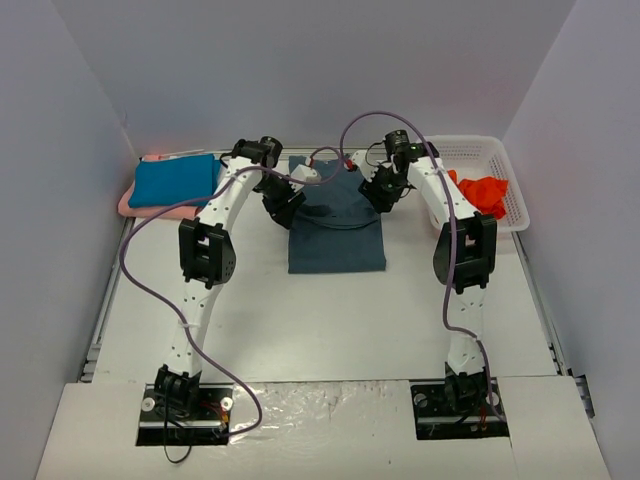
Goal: Fold and stack the t-shirts
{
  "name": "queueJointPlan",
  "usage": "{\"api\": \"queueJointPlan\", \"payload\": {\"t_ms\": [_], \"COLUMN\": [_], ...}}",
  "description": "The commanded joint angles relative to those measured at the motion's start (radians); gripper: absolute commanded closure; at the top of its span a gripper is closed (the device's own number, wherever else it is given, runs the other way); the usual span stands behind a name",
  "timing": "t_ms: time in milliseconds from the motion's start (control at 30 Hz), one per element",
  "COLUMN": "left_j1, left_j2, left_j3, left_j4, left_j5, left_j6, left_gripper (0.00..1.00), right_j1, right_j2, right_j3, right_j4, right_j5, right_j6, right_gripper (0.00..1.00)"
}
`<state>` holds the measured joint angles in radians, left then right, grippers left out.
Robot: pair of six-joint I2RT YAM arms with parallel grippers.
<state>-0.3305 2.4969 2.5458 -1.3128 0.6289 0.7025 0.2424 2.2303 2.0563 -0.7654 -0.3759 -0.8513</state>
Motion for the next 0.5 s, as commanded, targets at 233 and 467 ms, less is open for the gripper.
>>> {"api": "queueJointPlan", "payload": {"t_ms": [233,467], "left_j1": [-0.001,0.021], "left_j2": [-0.075,-0.211], "left_j3": [-0.001,-0.198], "left_j4": [0.047,0.049], "left_j5": [-0.047,-0.071], "left_j6": [-0.073,-0.063], "left_gripper": [0.53,0.65], "right_j1": [-0.012,-0.011], "right_j2": [0.045,-0.078], "right_j3": [0.09,-0.065], "right_j4": [0.044,0.097], "right_j5": [0.068,0.065], "right_j6": [0.081,0.101], "right_gripper": [0.5,0.5]}}
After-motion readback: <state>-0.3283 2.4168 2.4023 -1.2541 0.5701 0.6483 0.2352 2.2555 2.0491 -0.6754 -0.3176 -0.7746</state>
